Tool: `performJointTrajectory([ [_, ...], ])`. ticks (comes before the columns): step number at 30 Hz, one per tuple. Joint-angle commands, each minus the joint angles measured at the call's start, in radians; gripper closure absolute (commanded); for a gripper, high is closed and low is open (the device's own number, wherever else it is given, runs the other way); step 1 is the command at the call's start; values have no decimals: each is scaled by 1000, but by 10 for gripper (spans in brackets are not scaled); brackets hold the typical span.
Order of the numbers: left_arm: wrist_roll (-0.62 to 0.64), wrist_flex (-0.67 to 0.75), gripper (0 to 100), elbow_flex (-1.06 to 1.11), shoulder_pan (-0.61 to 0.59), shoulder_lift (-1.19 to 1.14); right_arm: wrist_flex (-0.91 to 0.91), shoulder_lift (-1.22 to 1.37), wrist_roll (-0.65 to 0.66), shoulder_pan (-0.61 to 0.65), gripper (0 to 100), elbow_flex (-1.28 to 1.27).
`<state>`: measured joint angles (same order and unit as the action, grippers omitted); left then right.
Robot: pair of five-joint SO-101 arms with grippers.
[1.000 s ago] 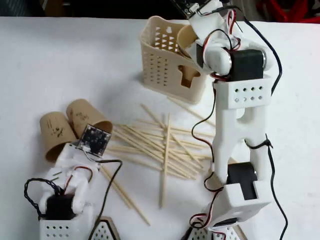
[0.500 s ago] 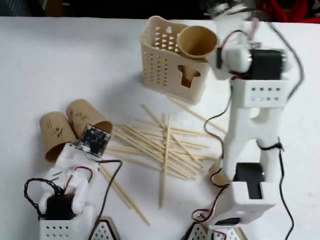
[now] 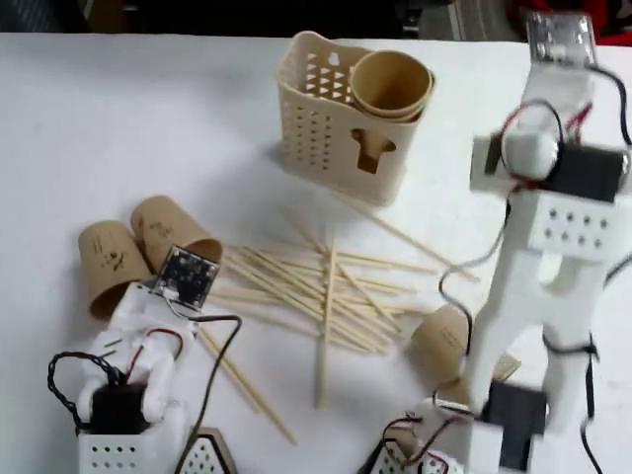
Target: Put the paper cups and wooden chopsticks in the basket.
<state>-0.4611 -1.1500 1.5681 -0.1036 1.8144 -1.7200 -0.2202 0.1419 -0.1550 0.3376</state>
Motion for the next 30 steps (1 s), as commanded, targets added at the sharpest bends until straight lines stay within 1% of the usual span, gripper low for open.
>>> performJointTrajectory([
  [1, -9, 25, 965, -6, -10, 8, 1, -249, -14, -21, 745, -298],
  [7, -9, 25, 965, -6, -10, 8, 2, -418, -15, -39, 744, -606],
  [10, -9, 25, 965, -6, -10, 8, 2, -444, -15, -104, 741, -709],
  [18, -9, 25, 965, -6, -10, 8, 2, -443, -9, -234, 741, -813],
  [25, -9, 25, 965, -6, -10, 8, 2, -443, 2, -239, 741, -979],
  [27, -9, 25, 965, -6, -10, 8, 2, -444, 31, -243, 741, -1002],
  [30, -9, 25, 965, -6, -10, 8, 2, -443, 38, -260, 741, -1005],
])
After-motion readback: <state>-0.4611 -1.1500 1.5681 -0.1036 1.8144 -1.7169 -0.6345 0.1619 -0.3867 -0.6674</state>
